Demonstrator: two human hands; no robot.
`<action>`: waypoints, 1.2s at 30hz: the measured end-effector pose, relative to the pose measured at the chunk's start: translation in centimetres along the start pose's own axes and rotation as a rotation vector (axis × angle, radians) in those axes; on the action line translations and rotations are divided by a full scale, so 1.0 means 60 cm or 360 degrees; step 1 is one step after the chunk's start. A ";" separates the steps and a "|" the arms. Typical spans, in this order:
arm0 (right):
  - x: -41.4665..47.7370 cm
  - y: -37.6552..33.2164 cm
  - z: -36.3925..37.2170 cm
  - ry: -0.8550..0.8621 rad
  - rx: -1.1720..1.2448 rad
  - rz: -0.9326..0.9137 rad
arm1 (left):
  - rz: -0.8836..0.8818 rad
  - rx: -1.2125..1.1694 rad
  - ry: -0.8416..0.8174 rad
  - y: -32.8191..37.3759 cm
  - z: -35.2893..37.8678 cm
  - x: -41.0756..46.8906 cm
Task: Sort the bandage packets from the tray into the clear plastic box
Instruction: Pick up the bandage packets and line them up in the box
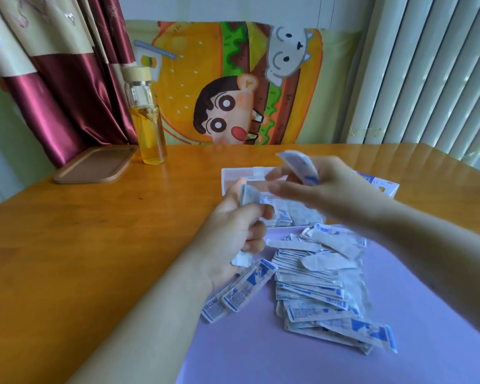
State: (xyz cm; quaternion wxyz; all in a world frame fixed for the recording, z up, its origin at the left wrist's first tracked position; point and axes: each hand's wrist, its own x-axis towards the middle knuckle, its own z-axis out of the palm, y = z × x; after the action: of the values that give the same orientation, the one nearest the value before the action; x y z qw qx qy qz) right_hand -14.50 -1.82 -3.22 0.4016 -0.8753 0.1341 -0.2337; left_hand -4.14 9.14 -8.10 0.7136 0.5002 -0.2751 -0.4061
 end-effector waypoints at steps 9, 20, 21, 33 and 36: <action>0.097 -0.020 -0.055 -0.0483 0.0323 0.0250 | 0.0141 0.0421 -0.0225 0.095 0.023 0.062; 0.166 0.045 -0.089 0.0230 -0.0525 0.0241 | 0.0065 0.1048 -0.0095 0.079 0.054 0.190; 0.172 0.054 -0.092 0.0216 -0.0632 0.0266 | 0.0054 0.1175 -0.0061 0.077 0.050 0.210; 0.211 0.149 -0.118 -0.0117 -0.1032 0.0456 | -0.0674 0.1217 -0.0186 0.037 0.069 0.304; 0.208 0.167 -0.123 -0.0115 -0.1013 0.0401 | -0.0769 0.1292 -0.0188 0.031 0.066 0.309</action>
State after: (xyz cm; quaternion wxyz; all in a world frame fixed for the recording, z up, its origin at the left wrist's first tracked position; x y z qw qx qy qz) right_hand -8.14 -18.22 -2.92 0.1387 -0.9410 0.2930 -0.0974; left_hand 2.89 -8.35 -5.22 0.3287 0.7643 -0.3276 -0.4479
